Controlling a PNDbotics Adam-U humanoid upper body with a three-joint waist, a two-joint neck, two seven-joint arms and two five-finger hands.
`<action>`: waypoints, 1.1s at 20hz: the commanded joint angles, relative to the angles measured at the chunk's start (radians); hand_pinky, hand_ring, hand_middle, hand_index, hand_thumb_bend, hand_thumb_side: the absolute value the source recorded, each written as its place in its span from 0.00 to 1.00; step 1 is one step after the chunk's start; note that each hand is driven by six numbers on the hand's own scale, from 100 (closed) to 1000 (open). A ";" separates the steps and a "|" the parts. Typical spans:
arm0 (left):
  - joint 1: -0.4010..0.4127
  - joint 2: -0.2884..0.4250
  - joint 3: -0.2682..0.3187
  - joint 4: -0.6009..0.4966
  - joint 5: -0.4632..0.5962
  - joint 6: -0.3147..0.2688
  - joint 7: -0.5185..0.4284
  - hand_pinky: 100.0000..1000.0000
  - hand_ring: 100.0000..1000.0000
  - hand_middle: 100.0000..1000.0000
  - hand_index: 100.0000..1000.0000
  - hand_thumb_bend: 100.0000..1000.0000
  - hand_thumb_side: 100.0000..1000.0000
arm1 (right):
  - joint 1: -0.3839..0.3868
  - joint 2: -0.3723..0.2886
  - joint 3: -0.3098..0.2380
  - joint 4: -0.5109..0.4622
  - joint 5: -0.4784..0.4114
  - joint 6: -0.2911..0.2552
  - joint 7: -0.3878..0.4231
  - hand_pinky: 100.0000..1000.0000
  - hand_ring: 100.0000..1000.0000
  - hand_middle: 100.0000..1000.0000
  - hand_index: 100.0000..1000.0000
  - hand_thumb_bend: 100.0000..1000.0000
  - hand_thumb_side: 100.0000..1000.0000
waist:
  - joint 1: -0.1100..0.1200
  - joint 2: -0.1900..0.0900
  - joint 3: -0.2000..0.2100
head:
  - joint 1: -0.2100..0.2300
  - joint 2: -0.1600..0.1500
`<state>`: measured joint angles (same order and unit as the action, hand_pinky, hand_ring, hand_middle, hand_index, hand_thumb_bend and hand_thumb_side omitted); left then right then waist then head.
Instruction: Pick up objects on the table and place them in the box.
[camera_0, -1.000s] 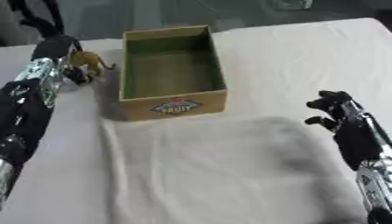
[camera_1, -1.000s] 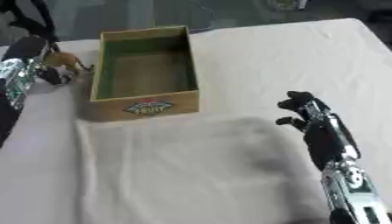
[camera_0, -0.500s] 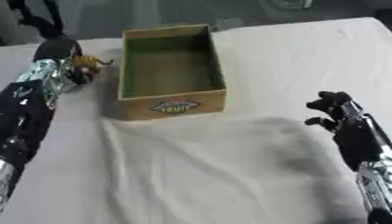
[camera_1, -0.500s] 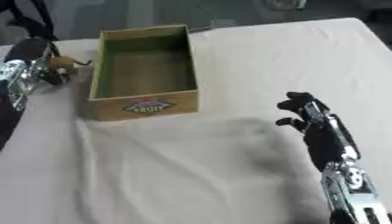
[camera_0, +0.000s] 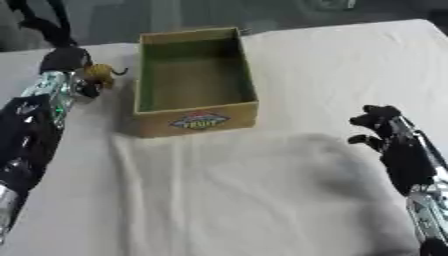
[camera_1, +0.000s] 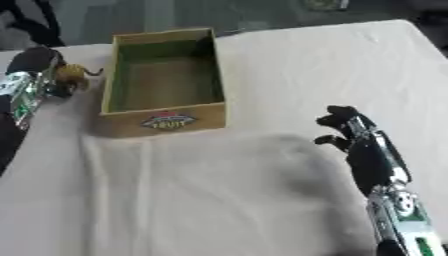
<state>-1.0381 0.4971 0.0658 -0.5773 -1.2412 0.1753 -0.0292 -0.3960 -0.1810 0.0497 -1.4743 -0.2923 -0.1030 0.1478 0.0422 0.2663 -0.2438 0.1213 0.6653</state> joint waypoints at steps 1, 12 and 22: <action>-0.020 0.022 -0.003 -0.020 0.008 -0.003 0.013 0.10 0.00 0.00 0.03 0.03 0.00 | -0.011 -0.020 -0.008 -0.009 -0.001 -0.003 0.004 0.52 0.76 0.56 0.73 0.00 0.64 | -0.004 -0.018 0.003 | -0.001 -0.006; -0.035 0.054 -0.014 -0.083 0.057 -0.026 0.014 0.02 0.00 0.00 0.00 0.00 0.01 | -0.001 -0.016 -0.012 -0.007 -0.002 -0.003 0.005 0.52 0.76 0.56 0.73 0.00 0.64 | -0.008 -0.037 0.022 | -0.010 0.004; -0.086 0.047 -0.089 -0.269 0.023 -0.160 -0.034 0.00 0.00 0.00 0.00 0.09 0.00 | 0.008 -0.012 -0.013 -0.007 0.002 -0.002 0.007 0.52 0.76 0.56 0.73 0.00 0.63 | -0.008 -0.059 0.032 | -0.012 0.011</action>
<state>-1.0929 0.5189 -0.0138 -0.7993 -1.2125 0.0354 -0.0605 -0.3781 -0.1808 0.0435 -1.4736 -0.2924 -0.1039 0.1503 0.0358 0.2308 -0.2126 0.1111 0.6748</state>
